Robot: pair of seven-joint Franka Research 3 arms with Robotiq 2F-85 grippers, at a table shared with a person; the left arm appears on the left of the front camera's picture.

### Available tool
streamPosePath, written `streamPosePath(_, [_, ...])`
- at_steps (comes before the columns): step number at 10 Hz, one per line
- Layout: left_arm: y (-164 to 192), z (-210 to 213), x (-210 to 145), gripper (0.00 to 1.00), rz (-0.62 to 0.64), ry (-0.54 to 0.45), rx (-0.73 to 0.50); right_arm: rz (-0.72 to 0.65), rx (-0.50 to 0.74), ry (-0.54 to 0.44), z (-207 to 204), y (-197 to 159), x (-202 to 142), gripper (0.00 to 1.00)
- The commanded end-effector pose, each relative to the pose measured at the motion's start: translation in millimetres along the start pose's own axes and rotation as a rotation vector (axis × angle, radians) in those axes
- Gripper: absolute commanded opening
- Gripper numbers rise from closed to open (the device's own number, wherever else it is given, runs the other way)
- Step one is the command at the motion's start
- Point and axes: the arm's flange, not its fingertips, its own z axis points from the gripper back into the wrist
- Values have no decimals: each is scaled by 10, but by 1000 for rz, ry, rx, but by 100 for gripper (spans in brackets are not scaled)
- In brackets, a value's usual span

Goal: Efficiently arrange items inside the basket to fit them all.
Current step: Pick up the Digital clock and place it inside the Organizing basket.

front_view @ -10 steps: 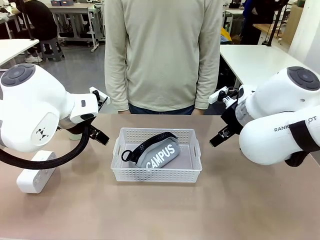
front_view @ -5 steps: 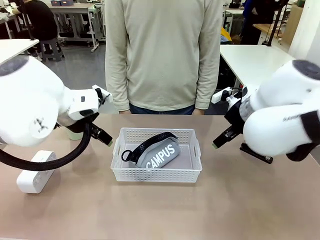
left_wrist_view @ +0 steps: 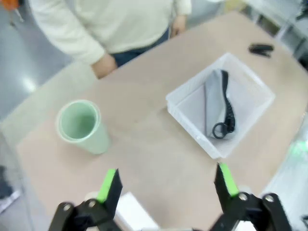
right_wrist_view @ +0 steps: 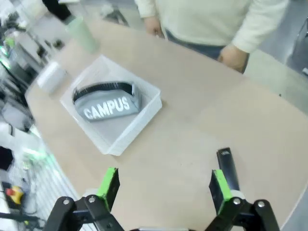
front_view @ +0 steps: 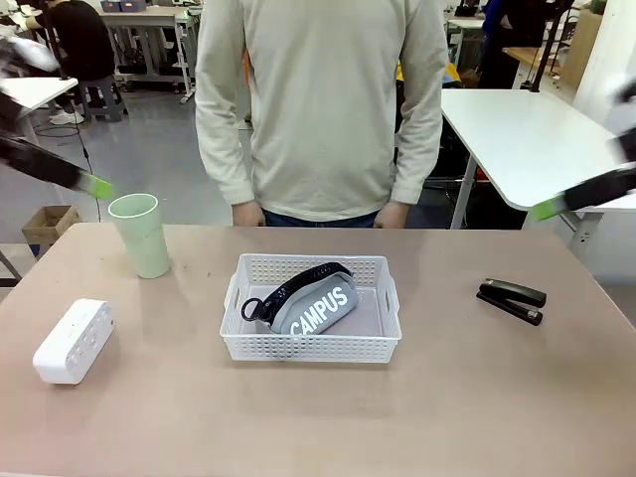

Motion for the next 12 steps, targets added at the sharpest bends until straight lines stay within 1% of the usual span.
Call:
streamPosePath(1, [-7, 451, -1503, 100, 188, -139, -10, -144, 93, -163, 656, -421, -781, 100])
streamPosePath(2, [201, 583, -1795, 100, 297, -201, -20, -205, 132, -241, 914, -659, -991, 100])
streamPosePath(3, [385, 674, -2122, 100, 413, -274, -25, -275, 142, -296, 1105, -883, -1215, 100])
streamPosePath(4, [564, 752, -2537, 100, 547, -356, -33, -383, 146, -348, 1250, -1141, -1461, 100])
streamPosePath(5, [633, 773, -2841, 100, 629, -431, -62, -443, 180, -396, 1327, -1313, -1649, 100])
streamPosePath(6, [670, 759, -3062, 100, 677, -469, -81, -480, 204, -432, 1350, -1433, -1791, 100])
streamPosePath(8, [747, 655, -3217, 100, 706, -484, -123, -545, 247, -445, 1244, -1642, -1913, 100])
streamPosePath(9, [786, 606, -3197, 100, 706, -477, -132, -538, 251, -410, 1162, -1703, -1903, 100])
streamPosePath(10, [808, 561, -3127, 100, 791, -397, -105, -519, 233, -354, 1080, -1716, -1865, 100])
streamPosePath(11, [1393, 1326, -3446, 100, 744, -470, -111, -577, 217, -426, 1240, -1561, -2008, 100])
streamPosePath(12, [1393, 1326, -3446, 100, 744, -470, -111, -577, 217, -426, 1240, -1561, -2008, 100])
